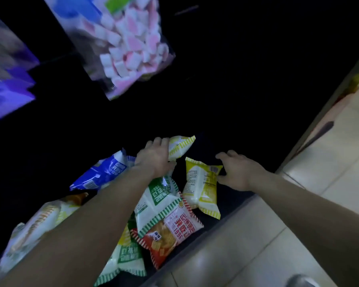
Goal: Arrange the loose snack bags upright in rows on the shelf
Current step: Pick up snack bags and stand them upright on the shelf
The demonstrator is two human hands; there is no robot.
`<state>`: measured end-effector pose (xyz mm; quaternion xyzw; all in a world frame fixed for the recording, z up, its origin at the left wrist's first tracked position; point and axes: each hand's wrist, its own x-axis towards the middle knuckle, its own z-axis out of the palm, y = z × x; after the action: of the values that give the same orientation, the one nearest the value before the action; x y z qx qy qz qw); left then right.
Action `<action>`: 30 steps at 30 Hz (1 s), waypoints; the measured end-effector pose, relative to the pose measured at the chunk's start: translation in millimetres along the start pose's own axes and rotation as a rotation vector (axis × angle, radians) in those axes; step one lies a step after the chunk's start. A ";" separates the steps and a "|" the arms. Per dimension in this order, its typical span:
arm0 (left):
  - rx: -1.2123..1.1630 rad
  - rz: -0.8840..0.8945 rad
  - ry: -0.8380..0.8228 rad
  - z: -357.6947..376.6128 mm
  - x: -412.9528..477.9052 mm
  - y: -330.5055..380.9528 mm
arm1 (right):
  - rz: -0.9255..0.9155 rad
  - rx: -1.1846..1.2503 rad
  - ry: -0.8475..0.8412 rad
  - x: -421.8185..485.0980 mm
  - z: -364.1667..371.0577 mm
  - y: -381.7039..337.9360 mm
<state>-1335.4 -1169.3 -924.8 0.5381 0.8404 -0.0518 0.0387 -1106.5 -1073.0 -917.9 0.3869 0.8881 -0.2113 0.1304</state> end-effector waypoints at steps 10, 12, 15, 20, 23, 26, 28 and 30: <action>0.030 -0.077 0.139 52.1 49.8 7.5 | -0.065 0.041 0.038 36.3 56.5 1.7; -0.117 -0.084 0.197 37.3 49.2 0.2 | -0.069 0.082 0.074 33.3 55.6 -2.4; -0.497 -0.125 0.246 6.2 39.6 -15.3 | -0.082 0.182 0.148 29.6 49.0 -7.6; -1.031 -0.121 0.072 -27.7 9.9 -35.1 | -0.091 0.332 0.343 26.8 38.9 -15.6; -1.132 -0.047 -0.036 -34.4 -6.6 -29.8 | -0.114 0.322 0.429 23.5 34.4 -22.1; -1.123 0.007 -0.096 -27.6 -14.7 -26.6 | -0.170 0.333 0.411 21.5 37.0 -22.7; -1.101 0.034 -0.124 -17.8 -14.6 -23.3 | -0.172 0.365 0.382 22.9 42.9 -18.6; -1.078 0.036 -0.109 -12.3 -15.9 -17.7 | -0.146 0.349 0.419 22.9 49.1 -15.9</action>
<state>-1344.9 -1189.4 -909.9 0.4528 0.7352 0.3597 0.3538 -1130.3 -1091.6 -965.6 0.3739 0.8713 -0.2853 -0.1400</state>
